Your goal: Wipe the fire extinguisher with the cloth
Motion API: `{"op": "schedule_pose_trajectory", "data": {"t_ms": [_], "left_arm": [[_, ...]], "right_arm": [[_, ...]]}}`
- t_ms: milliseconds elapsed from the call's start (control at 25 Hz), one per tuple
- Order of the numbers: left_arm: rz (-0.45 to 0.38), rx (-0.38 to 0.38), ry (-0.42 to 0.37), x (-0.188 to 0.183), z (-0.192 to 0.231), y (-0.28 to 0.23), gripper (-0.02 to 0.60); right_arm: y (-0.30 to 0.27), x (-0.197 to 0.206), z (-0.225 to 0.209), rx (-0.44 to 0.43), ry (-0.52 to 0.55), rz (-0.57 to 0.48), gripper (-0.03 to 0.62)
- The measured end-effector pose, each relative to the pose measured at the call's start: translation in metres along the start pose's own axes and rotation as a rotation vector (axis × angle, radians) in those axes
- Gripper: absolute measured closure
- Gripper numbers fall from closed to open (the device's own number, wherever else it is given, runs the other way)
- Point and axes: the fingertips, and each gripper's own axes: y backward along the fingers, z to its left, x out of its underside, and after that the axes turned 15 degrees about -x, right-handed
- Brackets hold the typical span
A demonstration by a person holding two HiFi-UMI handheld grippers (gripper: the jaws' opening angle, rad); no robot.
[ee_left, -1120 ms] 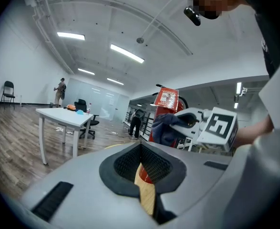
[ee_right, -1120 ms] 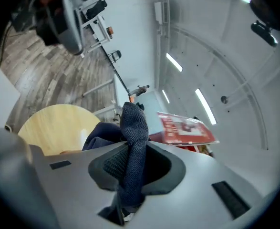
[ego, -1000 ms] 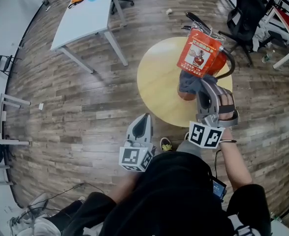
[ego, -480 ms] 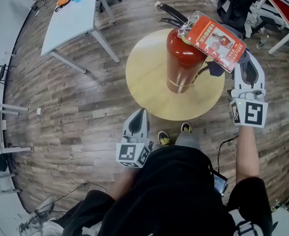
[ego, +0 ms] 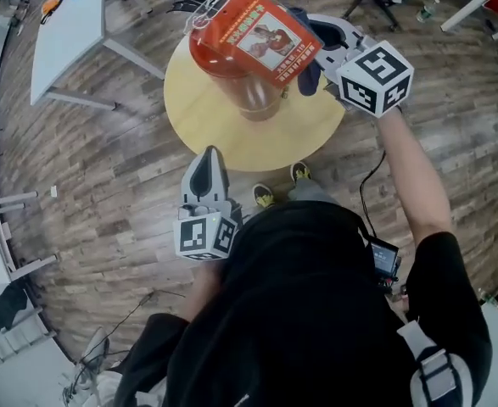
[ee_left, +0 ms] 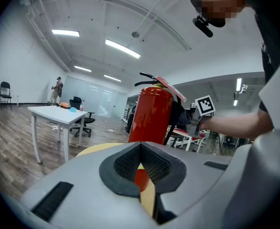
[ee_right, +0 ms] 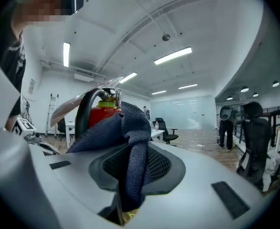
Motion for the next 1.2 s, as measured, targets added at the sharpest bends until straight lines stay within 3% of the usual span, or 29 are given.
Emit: {"op": "schedule_pose_trajectory", "data": {"t_ms": [160,520,640,720,800,880,1080,1200], "left_arm": [[-0.007,-0.039,-0.003,0.001,-0.015,-0.004,0.566],[0.004,-0.154,-0.034,0.008,-0.027,-0.014,0.566],[0.014,-0.189,-0.048,0.008,-0.028,-0.014,0.566],[0.02,-0.215,-0.052,0.008,-0.027,-0.014,0.566],[0.027,-0.239,-0.053,0.009,-0.027,-0.013,0.566],[0.032,-0.255,-0.052,0.011,-0.029,-0.013,0.566],[0.037,-0.258,-0.073,0.009,-0.04,-0.021,0.566],[0.031,-0.249,-0.098,0.006,-0.049,-0.026,0.566]], "right_arm": [[-0.008,0.032,0.001,-0.082,-0.017,0.046,0.519],[-0.033,0.17,-0.015,-0.156,-0.252,0.159,0.52],[-0.039,0.188,-0.022,-0.206,-0.345,0.126,0.52],[-0.045,0.189,-0.024,-0.249,-0.316,0.143,0.52],[-0.05,0.183,-0.021,-0.292,-0.241,0.165,0.52],[-0.048,0.156,-0.016,-0.336,-0.179,0.113,0.52],[-0.02,0.016,-0.012,-0.447,-0.126,-0.25,0.522],[-0.013,-0.041,-0.012,-0.447,-0.024,-0.355,0.521]]}}
